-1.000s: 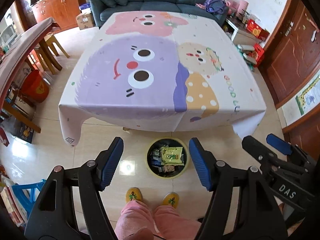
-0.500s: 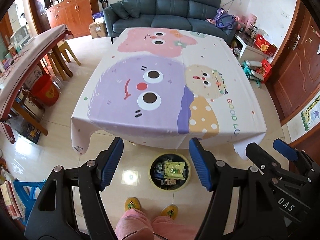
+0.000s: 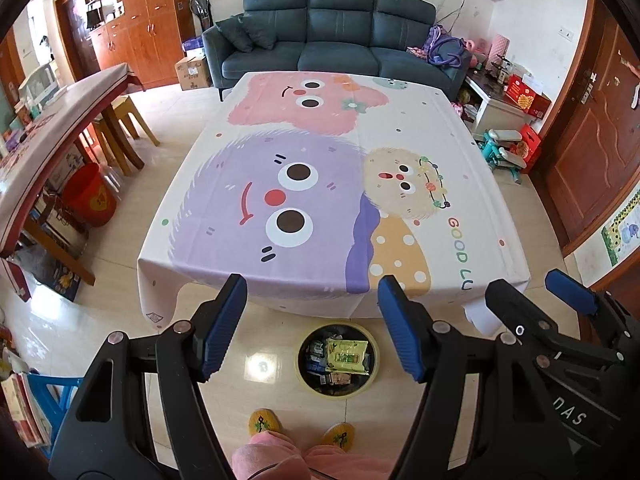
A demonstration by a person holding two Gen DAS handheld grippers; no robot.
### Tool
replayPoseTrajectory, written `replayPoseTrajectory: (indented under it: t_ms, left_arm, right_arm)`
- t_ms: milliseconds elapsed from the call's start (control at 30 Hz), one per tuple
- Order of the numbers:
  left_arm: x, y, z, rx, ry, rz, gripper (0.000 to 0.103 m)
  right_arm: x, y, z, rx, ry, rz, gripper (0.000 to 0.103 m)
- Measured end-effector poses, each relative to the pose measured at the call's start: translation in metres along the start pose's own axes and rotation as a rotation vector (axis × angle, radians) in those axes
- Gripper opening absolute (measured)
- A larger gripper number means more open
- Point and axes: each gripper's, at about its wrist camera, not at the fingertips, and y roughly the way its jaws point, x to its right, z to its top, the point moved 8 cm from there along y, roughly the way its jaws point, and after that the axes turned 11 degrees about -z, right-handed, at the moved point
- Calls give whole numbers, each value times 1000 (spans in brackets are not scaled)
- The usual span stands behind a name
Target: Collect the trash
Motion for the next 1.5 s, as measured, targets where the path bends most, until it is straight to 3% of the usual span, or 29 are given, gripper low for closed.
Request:
replayPoseTrajectory:
  t_ms: [1500]
  left_arm:
    - [20, 20, 5, -14, 19, -15, 65]
  right_arm:
    - [20, 7, 2, -6, 14, -4, 87]
